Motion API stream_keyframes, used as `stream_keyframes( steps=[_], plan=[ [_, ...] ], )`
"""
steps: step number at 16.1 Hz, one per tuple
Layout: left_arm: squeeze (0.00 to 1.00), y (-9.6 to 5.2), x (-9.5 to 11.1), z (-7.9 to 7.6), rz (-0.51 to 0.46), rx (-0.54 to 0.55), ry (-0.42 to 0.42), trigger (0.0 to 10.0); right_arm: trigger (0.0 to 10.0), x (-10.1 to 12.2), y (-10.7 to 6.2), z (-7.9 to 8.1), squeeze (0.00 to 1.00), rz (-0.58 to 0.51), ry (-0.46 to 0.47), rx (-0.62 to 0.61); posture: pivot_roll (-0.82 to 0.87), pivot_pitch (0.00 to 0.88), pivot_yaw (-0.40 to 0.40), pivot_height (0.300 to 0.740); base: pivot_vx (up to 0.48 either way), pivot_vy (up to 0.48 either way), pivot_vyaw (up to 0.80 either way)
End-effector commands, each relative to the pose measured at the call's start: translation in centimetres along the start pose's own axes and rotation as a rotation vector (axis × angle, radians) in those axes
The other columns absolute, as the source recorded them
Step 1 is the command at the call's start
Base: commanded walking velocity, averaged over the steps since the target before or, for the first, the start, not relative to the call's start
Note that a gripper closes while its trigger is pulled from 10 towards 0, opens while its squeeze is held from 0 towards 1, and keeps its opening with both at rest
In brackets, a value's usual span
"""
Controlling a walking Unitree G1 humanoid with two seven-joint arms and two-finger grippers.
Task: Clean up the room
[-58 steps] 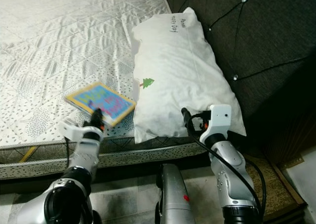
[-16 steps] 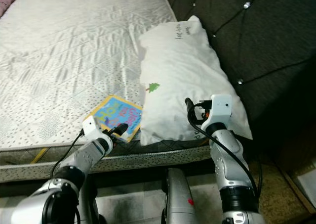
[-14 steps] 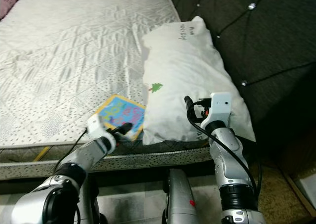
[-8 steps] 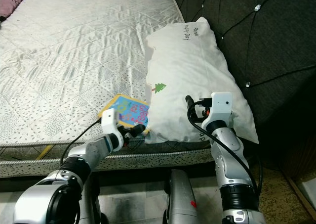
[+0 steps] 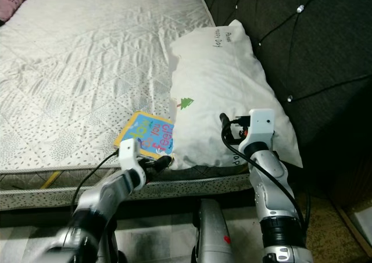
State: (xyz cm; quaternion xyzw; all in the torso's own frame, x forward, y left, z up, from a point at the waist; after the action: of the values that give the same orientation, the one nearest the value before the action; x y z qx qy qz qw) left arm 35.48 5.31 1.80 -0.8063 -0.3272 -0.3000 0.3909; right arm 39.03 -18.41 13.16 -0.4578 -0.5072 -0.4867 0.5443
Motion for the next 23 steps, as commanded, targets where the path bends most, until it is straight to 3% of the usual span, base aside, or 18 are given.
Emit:
stream_keyframes(
  steps=[1,4,6,8,10,14,20,22,23],
  plan=[
    [0.0,-0.2,-0.2,-0.8,0.025,-0.033,0.009,10.0,10.0,-0.2,0.0,-0.4,0.0,0.007,0.001,-0.014,-0.16,0.084,-0.043,0.543,0.0,0.0,0.0],
    [0.0,-0.7,-0.2,0.8,0.048,-0.022,0.128,10.0,10.0,-0.4,0.1,-0.1,0.0,0.01,0.007,-0.011,-0.16,0.085,-0.043,0.543,0.0,0.0,0.0],
    [0.0,-0.3,0.1,0.7,0.068,-0.035,0.201,10.0,10.0,-0.6,0.0,0.1,0.0,0.013,0.006,-0.01,-0.16,0.083,-0.044,0.543,0.0,0.0,0.0],
    [0.0,0.1,0.3,0.3,0.074,-0.049,0.216,10.0,10.0,-0.5,0.1,0.1,0.0,0.014,0.002,-0.012,-0.17,0.083,-0.043,0.543,0.0,0.0,0.0],
    [0.0,0.8,0.4,-1.5,0.118,-0.14,0.191,10.0,10.0,-0.5,0.0,0.0,0.0,0.013,0.0,-0.015,-0.18,0.084,-0.04,0.543,0.0,0.0,0.0],
    [0.0,1.5,-0.3,-2.4,0.165,-0.19,0.199,10.0,10.0,-0.5,-0.1,-0.2,0.0,0.011,-0.005,-0.023,-0.19,0.083,-0.037,0.543,0.0,0.0,0.0],
    [0.0,1.7,-1.5,-1.8,0.215,-0.174,0.175,10.0,10.0,-0.2,-0.1,-0.6,0.0,0.005,-0.015,-0.03,-0.21,0.078,-0.036,0.543,0.0,0.0,0.0],
    [0.0,1.7,-0.9,-0.9,0.186,-0.133,0.166,10.0,10.0,-0.1,-0.1,-0.7,0.0,0.006,-0.02,-0.032,-0.21,0.078,-0.039,0.543,0.0,0.0,0.0],
    [0.0,1.7,-0.5,-0.5,0.164,-0.116,0.122,10.0,10.0,-0.1,-0.1,-0.7,0.0,0.006,-0.022,-0.032,-0.21,0.077,-0.041,0.543,0.0,0.0,0.0]
  ],
)
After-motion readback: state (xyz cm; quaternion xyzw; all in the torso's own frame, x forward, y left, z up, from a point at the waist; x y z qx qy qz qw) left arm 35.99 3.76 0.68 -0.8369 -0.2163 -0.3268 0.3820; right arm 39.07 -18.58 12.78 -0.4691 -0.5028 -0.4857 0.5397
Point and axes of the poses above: a point about 5 cm out from each wrist's last joint towards the gripper, its own y axis pointing out of the wrist towards the gripper, its own x axis along the axis of the wrist's last joint, z = x × y, the point moved 6 cm from there along y, pointing out of the wrist towards the gripper, and after that the axes turned 3 degrees about y, right-handed, at the moved point
